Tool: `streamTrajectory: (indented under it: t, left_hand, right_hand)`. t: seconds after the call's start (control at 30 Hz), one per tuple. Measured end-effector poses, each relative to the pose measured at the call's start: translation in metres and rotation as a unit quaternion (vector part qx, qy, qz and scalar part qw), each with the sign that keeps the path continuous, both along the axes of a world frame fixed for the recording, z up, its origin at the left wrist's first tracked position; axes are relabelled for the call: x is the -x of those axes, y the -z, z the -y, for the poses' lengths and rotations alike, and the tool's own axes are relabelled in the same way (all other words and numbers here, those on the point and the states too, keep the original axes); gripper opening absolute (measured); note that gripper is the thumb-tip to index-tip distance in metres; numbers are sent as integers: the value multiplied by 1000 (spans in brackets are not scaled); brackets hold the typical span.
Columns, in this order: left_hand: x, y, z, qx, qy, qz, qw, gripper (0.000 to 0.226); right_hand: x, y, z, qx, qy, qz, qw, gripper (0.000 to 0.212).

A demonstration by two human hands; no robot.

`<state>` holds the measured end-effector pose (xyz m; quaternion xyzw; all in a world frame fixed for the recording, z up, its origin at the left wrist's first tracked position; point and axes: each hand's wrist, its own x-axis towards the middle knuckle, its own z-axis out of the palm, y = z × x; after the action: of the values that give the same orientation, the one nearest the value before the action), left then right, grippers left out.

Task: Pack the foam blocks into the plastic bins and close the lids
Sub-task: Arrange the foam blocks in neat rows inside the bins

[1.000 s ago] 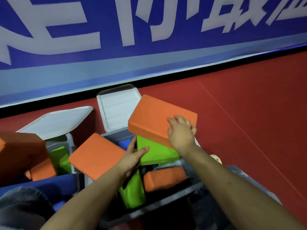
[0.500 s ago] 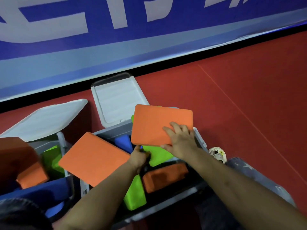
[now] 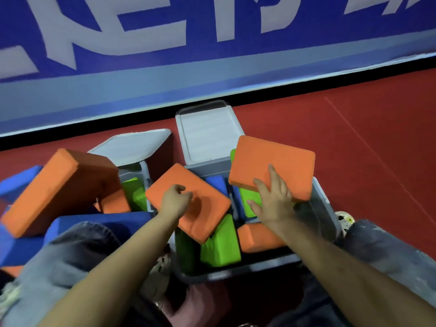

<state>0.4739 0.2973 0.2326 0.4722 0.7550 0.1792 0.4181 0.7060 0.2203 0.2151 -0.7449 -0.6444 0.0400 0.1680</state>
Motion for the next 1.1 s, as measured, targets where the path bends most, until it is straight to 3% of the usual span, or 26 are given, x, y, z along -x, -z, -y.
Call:
streamTrajectory:
  t: [0.07, 0.13, 0.2, 0.23, 0.27, 0.33, 0.37, 0.53, 0.6, 0.7, 0.77, 0.87, 0.93, 1.03, 1.1]
  left_hand:
    - [29, 9, 8, -6, -79, -25, 997, 32]
    - [47, 24, 23, 60, -177, 67, 980, 36]
    - [50, 40, 42, 162, -222, 188, 943, 39]
    - [47, 47, 50, 176, -220, 210, 936, 45]
    - [44, 54, 56, 158, -200, 203, 945, 55]
    - [41, 62, 61, 79, -146, 165, 972, 72]
    - [42, 65, 61, 55, -134, 177, 973, 77]
    - [45, 65, 45, 49, -219, 354, 908, 78]
    - [46, 65, 39, 64, -213, 372, 901, 75]
    - [47, 67, 37, 73, -203, 378, 900, 75]
    - [50, 68, 37, 74, -191, 383, 901, 74]
    - [50, 63, 33, 70, -177, 390, 901, 67]
    - [50, 62, 31, 69, -175, 366, 911, 59]
    - [48, 45, 35, 77, -181, 347, 917, 35]
    - [47, 31, 39, 110, -184, 365, 906, 24]
  right_hand:
    - [30, 14, 11, -30, -21, -13, 999, 52]
    - [60, 32, 25, -11, -21, -75, 997, 51]
    - [84, 51, 35, 77, 8, -199, 977, 55]
    - [93, 55, 36, 160, 44, -293, 941, 64]
    - [100, 56, 36, 255, 101, -399, 875, 76]
    - [111, 50, 29, 398, 197, -573, 689, 89]
    - [115, 48, 23, 410, 219, -625, 627, 87]
    - [139, 56, -2, 365, 280, -695, 553, 79]
    - [147, 57, -8, 359, 293, -712, 527, 77]
    - [148, 56, -13, 355, 305, -700, 539, 73]
    - [147, 54, -16, 350, 314, -708, 527, 70]
    - [149, 46, -19, 289, 317, -729, 534, 75]
    - [156, 38, -19, 220, 306, -703, 602, 91]
    - [160, 16, -19, 127, 261, -548, 784, 109]
    - [157, -4, -20, 99, 207, -422, 877, 111]
